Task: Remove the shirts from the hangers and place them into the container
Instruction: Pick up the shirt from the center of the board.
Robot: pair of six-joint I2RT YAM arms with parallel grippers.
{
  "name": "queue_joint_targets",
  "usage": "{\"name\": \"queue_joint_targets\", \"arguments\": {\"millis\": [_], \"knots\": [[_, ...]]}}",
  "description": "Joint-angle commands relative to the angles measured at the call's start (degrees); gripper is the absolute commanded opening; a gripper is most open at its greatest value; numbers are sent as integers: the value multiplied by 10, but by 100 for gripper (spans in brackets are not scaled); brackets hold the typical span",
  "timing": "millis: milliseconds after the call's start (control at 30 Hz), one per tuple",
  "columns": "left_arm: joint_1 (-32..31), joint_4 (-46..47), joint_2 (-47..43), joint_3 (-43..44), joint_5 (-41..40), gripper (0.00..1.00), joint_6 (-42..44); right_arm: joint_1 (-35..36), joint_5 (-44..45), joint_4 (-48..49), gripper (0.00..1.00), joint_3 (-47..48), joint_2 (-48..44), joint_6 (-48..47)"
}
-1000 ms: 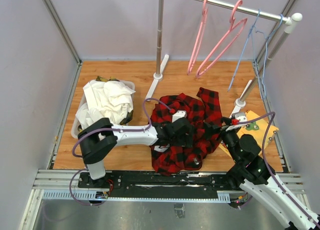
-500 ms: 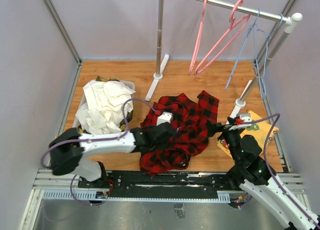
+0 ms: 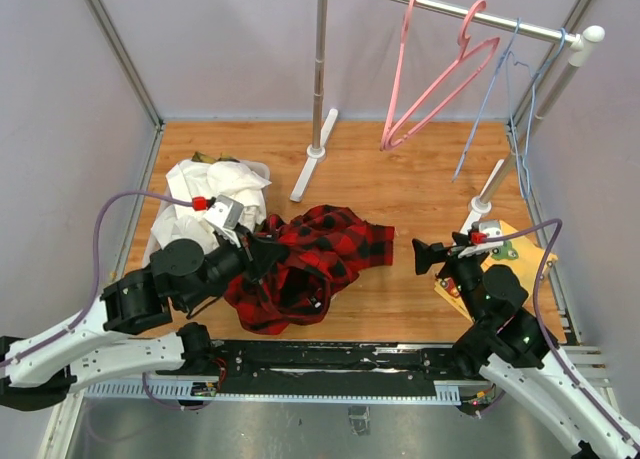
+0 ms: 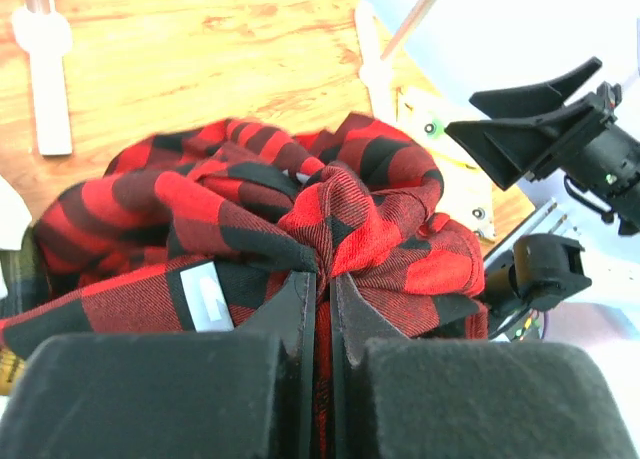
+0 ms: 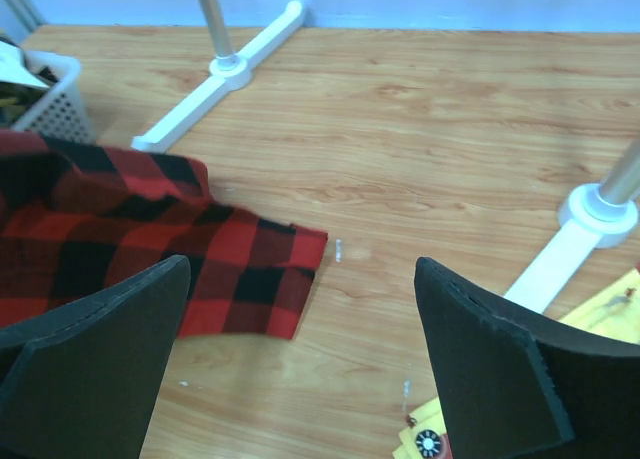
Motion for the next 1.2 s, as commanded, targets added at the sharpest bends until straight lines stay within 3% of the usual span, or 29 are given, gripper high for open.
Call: {"name": "queue_joint_targets", "arguments": {"millis": [0,167,267,367,500,600,667,733,800,967,1167], "knots": [[-2,-65,43,62,71,0,68,4,-68,-11,93,43,36,20],[-2,-60,111,112,142,0,83,4,-89,-26,89,65,83,23],[-2,-65,164,152,141,0,98,4,-72,-39,89,71,83,25],[-2,-83,239,189,88,0,119,4,-40,-50,89,74,64,35],[3,-17,322,182,40,3,138,4,-9,-55,88,63,13,47],[39,45,377,172,89,8,126,4,9,-63,88,57,-30,47],[73,70,414,171,121,24,108,3,27,-75,88,60,-48,47],[102,86,455,184,141,25,96,4,37,-89,88,63,-61,47],[127,106,496,196,139,50,95,3,42,-100,88,66,-68,48],[147,113,614,221,173,98,95,4,39,-108,90,69,-66,40],[147,143,672,145,184,100,66,4,34,-128,93,74,-50,11]]}}
